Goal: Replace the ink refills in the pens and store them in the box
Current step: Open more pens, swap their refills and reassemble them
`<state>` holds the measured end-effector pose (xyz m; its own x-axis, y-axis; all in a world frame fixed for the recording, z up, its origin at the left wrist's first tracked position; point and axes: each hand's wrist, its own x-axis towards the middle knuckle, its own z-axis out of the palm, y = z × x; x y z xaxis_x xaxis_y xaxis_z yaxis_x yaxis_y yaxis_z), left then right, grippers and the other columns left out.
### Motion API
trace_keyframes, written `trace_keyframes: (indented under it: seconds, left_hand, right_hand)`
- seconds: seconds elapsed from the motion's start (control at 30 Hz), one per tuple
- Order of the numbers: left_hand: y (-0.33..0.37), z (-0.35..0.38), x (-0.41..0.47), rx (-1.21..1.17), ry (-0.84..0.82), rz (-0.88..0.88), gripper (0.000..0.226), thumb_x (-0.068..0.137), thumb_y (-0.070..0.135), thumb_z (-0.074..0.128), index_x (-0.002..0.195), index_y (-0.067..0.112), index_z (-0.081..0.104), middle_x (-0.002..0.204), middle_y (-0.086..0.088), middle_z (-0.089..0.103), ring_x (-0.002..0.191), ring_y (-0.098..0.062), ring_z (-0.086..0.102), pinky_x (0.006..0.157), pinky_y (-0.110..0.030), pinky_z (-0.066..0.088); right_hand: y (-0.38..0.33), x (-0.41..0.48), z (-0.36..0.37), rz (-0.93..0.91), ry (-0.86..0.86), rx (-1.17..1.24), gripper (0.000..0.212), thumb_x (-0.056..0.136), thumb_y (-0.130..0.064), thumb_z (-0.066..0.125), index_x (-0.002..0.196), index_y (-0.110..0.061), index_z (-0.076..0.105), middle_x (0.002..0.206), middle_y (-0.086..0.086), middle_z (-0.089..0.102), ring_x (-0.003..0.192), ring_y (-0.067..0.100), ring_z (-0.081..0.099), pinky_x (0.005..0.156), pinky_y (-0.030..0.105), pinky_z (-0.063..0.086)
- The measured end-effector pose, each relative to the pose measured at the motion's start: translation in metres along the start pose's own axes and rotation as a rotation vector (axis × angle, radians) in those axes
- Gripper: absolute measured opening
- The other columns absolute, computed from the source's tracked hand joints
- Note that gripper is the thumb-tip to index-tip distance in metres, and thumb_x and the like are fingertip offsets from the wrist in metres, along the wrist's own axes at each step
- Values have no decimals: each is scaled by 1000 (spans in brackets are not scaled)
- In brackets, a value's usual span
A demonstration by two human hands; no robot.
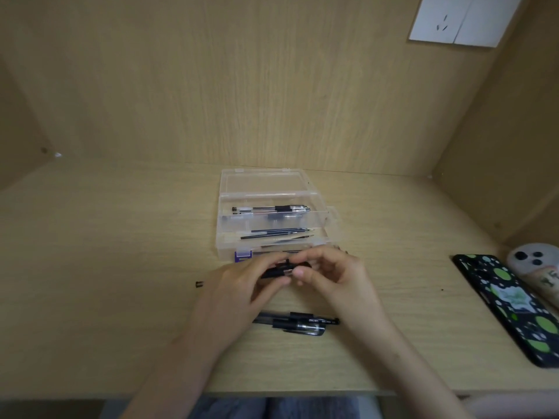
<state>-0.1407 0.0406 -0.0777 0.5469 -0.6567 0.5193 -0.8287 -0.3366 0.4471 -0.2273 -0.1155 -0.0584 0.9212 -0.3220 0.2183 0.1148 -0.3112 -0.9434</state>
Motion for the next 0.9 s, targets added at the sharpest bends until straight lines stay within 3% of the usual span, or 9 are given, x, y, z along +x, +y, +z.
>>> trace_keyframes:
  seconds: [0.2,0.53,0.63,0.77,0.9]
  left_hand:
    - [-1,2,-1,5,24,27,32,87,51,47,97,28,66,90,17,69,73,-1,64,60,-26,52]
    - [3,1,0,-6,13,44,30,87,45,48,99,25,67,92,16,70,72,1,62,59,-19,50]
    - [3,-2,0,9,8,26,33,86,49,47,98,27,69,90,17,70,71,3,61,58,-12,45]
    - [2,-4,1,36,-9,15,36,87,56,43,96,33,68,82,21,69,63,5,59,53,-17,47]
    - [3,-4,0,46,-14,-29,38,84,66,41,101,38,60,72,20,66,57,5,57,52,-12,43]
  right_hand:
    - [1,-5,0,-12,-11,-52,18,78,-8,72,84,-25,70,71,-2,71,65,4,63,70,15,48]
    - [1,-6,1,-24,-35,-38,15,79,-8,71,84,-22,70,65,1,66,62,6,60,68,17,46]
    - [0,-5,0,-32,-61,-56,15,80,-8,70,85,-22,69,64,4,66,62,5,60,68,15,46]
    - [-1,-6,-3,-47,-64,-24,19,79,-6,70,82,-25,68,65,4,65,62,5,59,68,15,45]
    - [-3,-7,-7,-44,-46,-45,15,79,-8,71,84,-22,69,66,-2,66,63,4,60,68,13,44]
